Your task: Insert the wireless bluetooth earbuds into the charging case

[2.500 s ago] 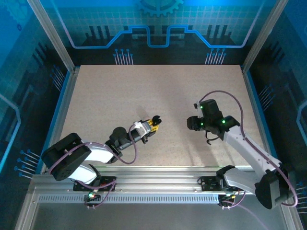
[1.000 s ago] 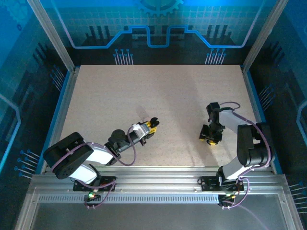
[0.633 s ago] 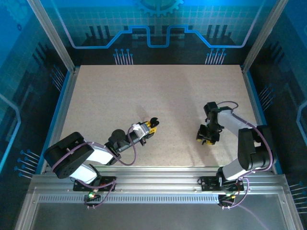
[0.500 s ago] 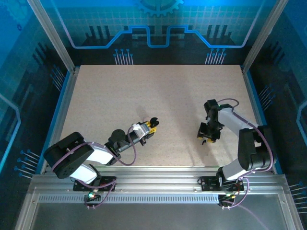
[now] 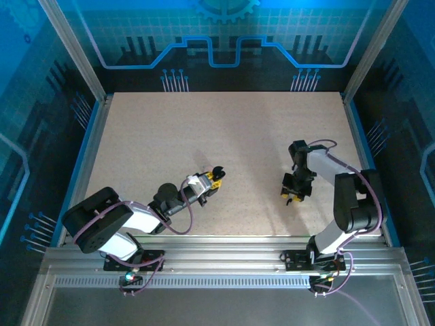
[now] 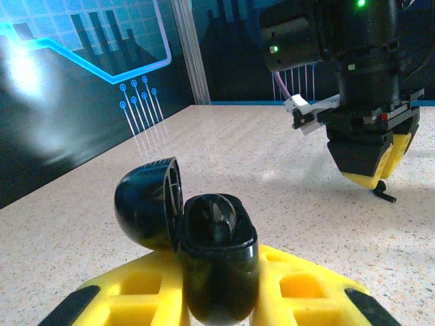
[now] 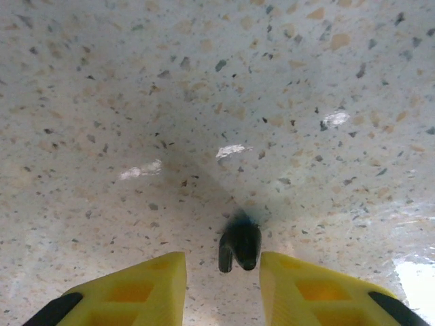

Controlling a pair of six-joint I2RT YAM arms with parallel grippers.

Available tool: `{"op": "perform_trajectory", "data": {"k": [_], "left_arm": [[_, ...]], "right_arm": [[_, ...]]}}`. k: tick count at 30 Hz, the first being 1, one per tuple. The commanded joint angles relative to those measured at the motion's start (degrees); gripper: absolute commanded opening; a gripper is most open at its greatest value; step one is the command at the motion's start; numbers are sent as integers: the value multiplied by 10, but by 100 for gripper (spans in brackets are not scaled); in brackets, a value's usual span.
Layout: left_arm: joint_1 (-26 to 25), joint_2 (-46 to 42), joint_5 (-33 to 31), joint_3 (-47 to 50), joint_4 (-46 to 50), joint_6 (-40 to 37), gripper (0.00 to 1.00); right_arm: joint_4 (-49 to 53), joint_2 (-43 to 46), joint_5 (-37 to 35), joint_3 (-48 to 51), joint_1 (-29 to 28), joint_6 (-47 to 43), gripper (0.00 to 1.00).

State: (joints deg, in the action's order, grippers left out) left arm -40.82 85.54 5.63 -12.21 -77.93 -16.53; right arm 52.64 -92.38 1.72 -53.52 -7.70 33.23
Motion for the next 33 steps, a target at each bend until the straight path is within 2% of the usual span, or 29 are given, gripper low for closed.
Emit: {"op": "perform_trajectory", "data": {"k": [1,18,26,29,33], "left_arm": [[5,4,8,5,-23,-5,22],[5,6,7,7,-23,-4,22],[5,6,5,8,-23,-3,22],[6,6,5,8,-24,-1,22],[6,3,5,9,-23,1,22]], "right_arm": [[-2,-13,-2,-7,9,-1,34],[-27,-45,-6,16,27,-16,31],[-22,-33,0,27,27,-12,24],[-20,-23,3,28,27,-8,25],[-15,-11,8,28,22,-4,30]]}}
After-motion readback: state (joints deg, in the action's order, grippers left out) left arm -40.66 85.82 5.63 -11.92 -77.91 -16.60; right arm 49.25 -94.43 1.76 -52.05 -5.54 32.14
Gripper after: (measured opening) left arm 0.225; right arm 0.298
